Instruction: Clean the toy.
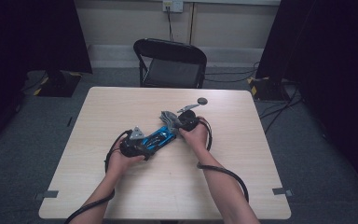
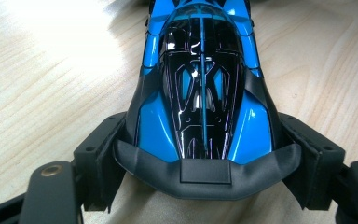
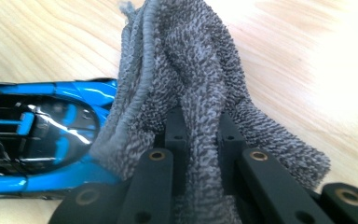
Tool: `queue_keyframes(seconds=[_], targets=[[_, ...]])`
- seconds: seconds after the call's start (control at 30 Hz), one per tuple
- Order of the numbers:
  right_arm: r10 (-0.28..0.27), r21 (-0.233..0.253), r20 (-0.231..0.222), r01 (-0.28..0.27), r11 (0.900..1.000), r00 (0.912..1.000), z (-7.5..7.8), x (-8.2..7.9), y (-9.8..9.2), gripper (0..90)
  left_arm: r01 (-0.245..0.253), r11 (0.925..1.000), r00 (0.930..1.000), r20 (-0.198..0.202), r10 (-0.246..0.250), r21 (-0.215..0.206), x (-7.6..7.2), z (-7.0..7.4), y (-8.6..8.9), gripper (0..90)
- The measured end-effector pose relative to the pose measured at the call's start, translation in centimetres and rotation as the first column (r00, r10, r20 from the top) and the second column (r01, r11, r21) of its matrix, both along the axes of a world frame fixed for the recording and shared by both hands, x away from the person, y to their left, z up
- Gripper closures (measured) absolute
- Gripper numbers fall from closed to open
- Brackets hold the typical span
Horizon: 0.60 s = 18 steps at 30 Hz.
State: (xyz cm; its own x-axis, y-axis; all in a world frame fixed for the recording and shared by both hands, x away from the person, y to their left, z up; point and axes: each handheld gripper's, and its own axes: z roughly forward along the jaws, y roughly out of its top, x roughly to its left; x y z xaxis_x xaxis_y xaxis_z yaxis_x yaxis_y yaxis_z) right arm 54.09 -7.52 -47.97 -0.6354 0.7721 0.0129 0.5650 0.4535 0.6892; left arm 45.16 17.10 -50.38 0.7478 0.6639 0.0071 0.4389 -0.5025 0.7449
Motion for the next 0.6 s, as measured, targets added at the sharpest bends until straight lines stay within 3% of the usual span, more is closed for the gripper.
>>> queue_keyframes(seconds=[0.23,0.6], targets=[[-0.017,0.014,-0.013,0.018,1.0,0.9998,0.5,0.1,-1.6,80.0,0.0,1.0,1.0,-0.003,0.0,-0.004,0.0,0.0,0.0,24.2],[-0.024,0.044,0.01,0.024,0.999,0.9997,3.3,-0.5,-3.5,79.8,-0.002,1.0,1.0,-0.003,0.002,-0.006,0.0,0.0,0.0,24.3]])
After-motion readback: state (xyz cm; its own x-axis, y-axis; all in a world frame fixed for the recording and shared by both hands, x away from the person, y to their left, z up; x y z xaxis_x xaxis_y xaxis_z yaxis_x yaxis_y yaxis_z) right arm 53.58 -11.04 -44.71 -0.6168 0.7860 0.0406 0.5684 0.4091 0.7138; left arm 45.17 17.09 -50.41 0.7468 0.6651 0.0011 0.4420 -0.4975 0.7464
